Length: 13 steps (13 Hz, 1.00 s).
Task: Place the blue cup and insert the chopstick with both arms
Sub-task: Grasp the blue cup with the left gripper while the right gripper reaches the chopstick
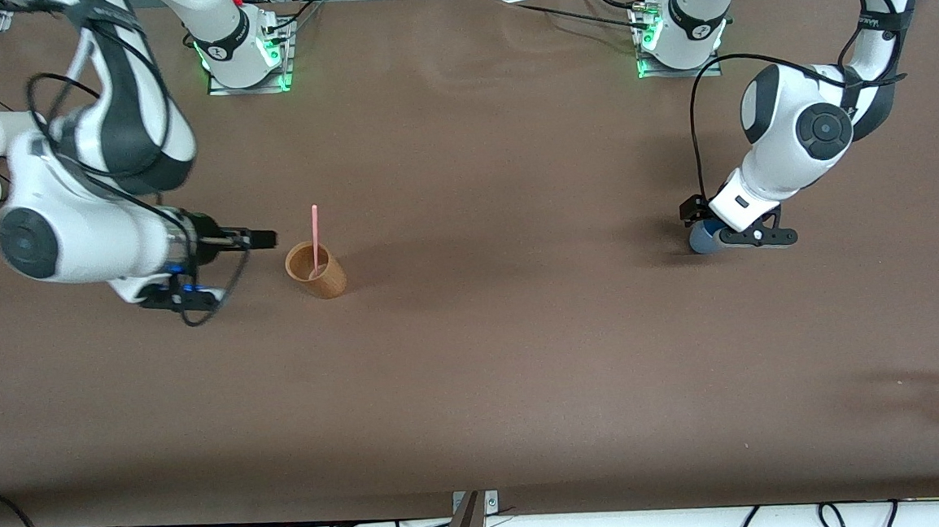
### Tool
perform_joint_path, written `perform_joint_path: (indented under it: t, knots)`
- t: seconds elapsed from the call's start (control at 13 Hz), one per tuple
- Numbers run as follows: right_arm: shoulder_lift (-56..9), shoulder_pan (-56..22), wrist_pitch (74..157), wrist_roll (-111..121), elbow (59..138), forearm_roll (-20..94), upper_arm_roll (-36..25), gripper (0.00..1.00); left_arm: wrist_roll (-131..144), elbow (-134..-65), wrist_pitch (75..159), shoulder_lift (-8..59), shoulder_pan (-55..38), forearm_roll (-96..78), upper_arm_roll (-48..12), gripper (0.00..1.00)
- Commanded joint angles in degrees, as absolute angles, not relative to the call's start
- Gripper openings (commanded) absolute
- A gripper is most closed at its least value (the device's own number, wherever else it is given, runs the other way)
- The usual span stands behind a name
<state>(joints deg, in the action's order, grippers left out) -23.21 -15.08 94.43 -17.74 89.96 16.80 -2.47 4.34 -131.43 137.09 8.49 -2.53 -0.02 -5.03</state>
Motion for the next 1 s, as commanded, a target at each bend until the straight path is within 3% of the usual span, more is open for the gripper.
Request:
perform_joint_path:
  t: [0.0,0.46,0.54,0.62,0.69,0.85,0.92]
  knots:
    - [-26.09,-17.92,95.88,-24.85,87.98,18.98,-2.55,0.99,7.38,-135.43,141.58,6.85,-2.28,1.32,-6.42,1.0]
    - [-30.76,-19.33,98.53,-28.12,88.5,19.16,-2.55,0.91,7.47,-137.63,146.86,8.79,-2.11,3.6,-6.42,1.0]
    - [-30.85,-19.34,98.44,-28.12,88.68,19.33,-2.55,0.88,7.47,-138.07,148.08,9.22,-2.02,3.6,-6.42,0.94]
    - [-30.85,-19.25,98.35,-28.12,89.29,19.42,-2.55,0.86,7.47,-138.6,149.05,9.49,-1.93,3.6,-6.42,0.79]
    - [-30.94,-19.25,98.35,-28.12,89.91,19.51,-2.55,0.83,7.47,-138.69,149.15,9.67,-1.93,3.6,-6.42,0.55]
    - [-30.94,-19.34,98.44,-28.21,90.79,19.86,-2.55,0.72,7.38,-138.69,149.15,10.1,-1.76,3.69,-6.42,0.17]
    - [-30.94,-19.25,98.26,-28.21,90.97,20.91,-2.55,0.66,7.38,-138.69,149.24,10.28,-1.67,3.6,-6.42,0.08]
